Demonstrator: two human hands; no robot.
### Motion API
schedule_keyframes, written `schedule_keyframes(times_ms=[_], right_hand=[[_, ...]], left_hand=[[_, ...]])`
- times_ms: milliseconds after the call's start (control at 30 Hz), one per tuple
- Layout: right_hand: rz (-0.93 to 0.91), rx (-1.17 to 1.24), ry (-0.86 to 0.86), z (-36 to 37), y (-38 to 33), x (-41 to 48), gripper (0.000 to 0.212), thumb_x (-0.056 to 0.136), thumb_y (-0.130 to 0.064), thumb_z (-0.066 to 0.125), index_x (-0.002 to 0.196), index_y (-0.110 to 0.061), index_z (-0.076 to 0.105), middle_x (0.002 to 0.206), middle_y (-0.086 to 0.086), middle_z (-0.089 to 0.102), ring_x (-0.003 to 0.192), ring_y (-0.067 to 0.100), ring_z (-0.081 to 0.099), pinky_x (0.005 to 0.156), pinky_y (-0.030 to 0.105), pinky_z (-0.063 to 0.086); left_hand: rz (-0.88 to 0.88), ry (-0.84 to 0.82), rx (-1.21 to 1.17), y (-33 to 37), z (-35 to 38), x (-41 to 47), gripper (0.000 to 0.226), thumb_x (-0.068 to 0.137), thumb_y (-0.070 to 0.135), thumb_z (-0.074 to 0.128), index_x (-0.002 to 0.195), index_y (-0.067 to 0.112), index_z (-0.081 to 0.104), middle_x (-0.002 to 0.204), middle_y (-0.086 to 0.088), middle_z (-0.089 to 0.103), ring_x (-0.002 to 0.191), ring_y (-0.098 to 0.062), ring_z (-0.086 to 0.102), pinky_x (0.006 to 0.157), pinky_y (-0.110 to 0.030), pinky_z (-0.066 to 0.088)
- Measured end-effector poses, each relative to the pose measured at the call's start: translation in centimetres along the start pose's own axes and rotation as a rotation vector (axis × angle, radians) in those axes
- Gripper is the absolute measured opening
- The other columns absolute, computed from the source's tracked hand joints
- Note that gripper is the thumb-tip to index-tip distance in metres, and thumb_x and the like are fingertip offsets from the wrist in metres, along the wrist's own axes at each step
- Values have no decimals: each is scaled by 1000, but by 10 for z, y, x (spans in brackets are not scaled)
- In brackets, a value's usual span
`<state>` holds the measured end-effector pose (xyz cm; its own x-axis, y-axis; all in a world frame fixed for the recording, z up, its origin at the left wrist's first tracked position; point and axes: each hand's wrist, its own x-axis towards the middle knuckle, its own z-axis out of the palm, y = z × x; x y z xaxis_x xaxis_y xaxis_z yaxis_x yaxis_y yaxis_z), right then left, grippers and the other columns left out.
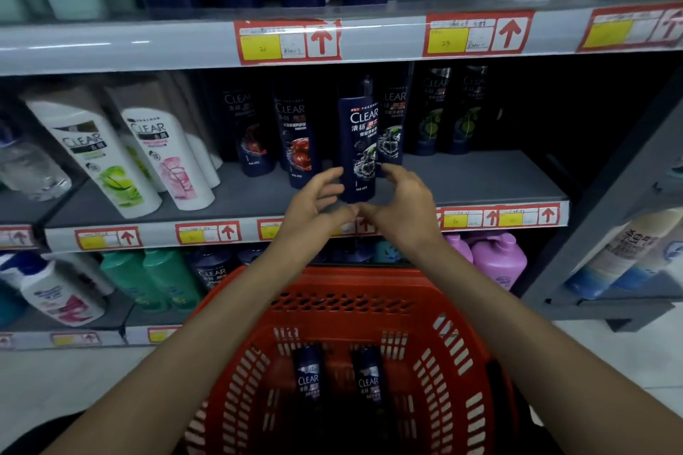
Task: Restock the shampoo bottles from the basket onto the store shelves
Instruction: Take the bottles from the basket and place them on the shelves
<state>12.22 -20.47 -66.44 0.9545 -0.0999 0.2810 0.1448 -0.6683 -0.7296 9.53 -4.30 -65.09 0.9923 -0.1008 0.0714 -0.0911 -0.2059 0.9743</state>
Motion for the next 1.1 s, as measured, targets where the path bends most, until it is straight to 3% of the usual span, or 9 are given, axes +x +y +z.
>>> schedule_keyframes(times_ms=[100,167,300,400,467,600,867,1000,1100], right_hand=[[-64,-72,-84,-15,4,-21,83,78,-31,87,149,-15,47,141,8,53,131,24,50,99,22,36],[-90,-141,-151,-21,10,-36,93,74,-38,89,152,-17,42,146,7,47,136,23,45,105,23,34],[-82,-261,-262,-31,31,-64,116,65,-59,87,158,-23,29,157,8,31,147,27,33,119,43,34],[-85,-392,-402,-41,43,-85,126,65,-69,82,162,-30,12,166,9,13,156,32,10,124,51,22],[-125,-508,-493,-43,50,-97,129,68,-74,77,163,-31,2,170,9,0,157,31,-9,127,52,9],[-170,-597,-603,-35,62,-121,129,68,-77,73,162,-32,-3,170,11,-7,156,32,-16,127,50,2],[-204,-728,-792,-1,112,-174,118,77,-71,67,163,-28,-1,169,11,-4,156,33,-18,126,47,-8],[-110,-800,-891,-6,136,-182,113,84,-69,62,163,-24,-6,168,14,-1,156,36,-14,125,51,4],[-79,-871,-921,-13,144,-184,99,89,-67,57,163,-23,7,169,15,-2,156,38,-12,127,55,7]], left_hand=[[1,-45,97,-4,-9,-18,65,93,20,74,150,35,45,144,4,54,137,-11,47,101,-24,44],[41,-72,250,-9,-16,-31,68,93,28,74,152,38,42,147,9,51,138,-5,43,105,-25,41],[129,-102,650,-26,-32,-52,76,92,43,72,157,35,34,158,9,39,146,-9,35,117,-28,30],[169,-145,873,-43,-42,-65,85,88,60,63,160,37,25,163,6,32,151,-16,28,123,-44,29],[146,-183,1013,-52,-46,-75,88,89,68,56,162,40,16,169,4,20,157,-20,13,126,-54,19],[83,-283,1235,-67,-49,-94,91,90,75,46,162,43,1,173,2,1,159,-22,-8,127,-56,4],[-5,-517,1533,-115,-52,-125,91,89,74,42,162,40,-2,172,-4,4,159,-31,-4,123,-65,5],[-75,-593,1692,-145,-59,-139,92,89,71,45,162,36,2,166,-8,24,154,-35,15,121,-68,7],[-138,-634,1774,-160,-65,-143,86,93,67,43,163,34,5,163,-10,29,152,-36,22,120,-70,6]])
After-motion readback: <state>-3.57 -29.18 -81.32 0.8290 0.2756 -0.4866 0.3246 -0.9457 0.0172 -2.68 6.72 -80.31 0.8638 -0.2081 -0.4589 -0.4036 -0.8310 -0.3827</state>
